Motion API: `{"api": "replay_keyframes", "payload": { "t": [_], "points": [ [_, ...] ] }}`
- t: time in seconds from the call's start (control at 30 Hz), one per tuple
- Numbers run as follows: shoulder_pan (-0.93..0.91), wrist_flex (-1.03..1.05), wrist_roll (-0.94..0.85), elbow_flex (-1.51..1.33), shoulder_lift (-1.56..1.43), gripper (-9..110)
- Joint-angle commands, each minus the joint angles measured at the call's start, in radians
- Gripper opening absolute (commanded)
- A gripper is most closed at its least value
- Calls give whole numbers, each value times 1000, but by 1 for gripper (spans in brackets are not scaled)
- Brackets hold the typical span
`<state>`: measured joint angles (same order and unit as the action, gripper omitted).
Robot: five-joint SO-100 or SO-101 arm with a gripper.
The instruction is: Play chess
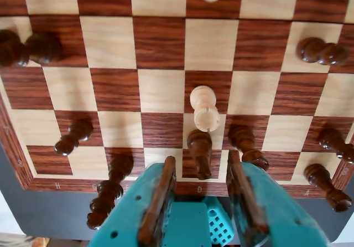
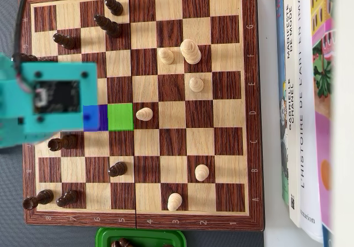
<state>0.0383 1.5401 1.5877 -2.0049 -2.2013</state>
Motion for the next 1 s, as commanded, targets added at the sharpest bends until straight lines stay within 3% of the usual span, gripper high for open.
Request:
{"api": "replay_keyframes", "payload": {
  "t": [0.0, 0.97],
  "points": [
    [12, -8, 28, -11, 8, 15],
    [-11, -71, 43, 18, 198, 19]
  ]
}}
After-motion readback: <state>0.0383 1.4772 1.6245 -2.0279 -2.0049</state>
